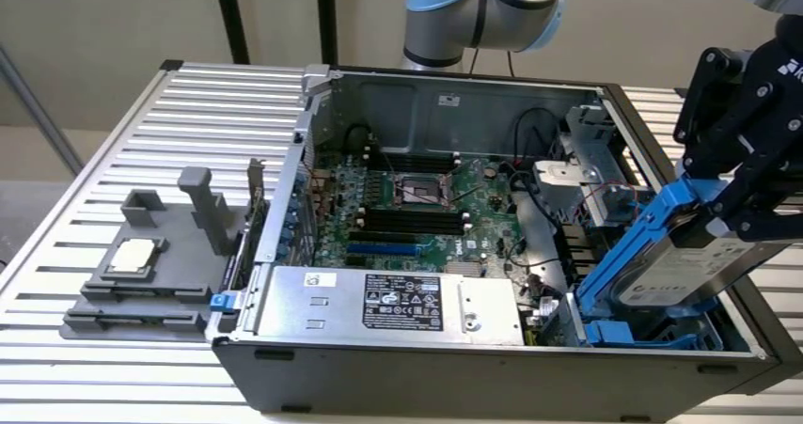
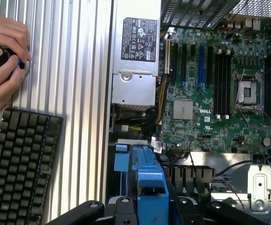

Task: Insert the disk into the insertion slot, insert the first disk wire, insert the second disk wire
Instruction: 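Insert the disk into the insertion slot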

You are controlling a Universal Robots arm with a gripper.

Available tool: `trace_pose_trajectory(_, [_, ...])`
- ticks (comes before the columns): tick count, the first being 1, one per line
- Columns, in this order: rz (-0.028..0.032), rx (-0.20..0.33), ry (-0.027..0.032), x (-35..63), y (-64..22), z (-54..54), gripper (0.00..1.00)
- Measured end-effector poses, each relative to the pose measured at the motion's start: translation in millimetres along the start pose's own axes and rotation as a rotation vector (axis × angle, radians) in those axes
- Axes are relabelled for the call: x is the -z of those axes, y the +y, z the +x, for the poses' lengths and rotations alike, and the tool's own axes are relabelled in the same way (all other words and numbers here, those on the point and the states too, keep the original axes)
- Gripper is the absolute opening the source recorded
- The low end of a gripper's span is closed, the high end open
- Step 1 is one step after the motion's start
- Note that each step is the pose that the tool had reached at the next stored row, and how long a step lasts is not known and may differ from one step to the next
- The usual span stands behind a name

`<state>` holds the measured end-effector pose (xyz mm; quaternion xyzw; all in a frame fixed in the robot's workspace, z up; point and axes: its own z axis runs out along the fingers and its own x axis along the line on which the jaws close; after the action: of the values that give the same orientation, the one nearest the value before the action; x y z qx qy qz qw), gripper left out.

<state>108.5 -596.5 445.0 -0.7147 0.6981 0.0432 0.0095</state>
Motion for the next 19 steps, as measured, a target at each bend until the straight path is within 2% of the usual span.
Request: trace_pose_trajectory(19, [0.0001, 0.005, -0.0059, -9.3, 0.1, 1.8, 0.33])
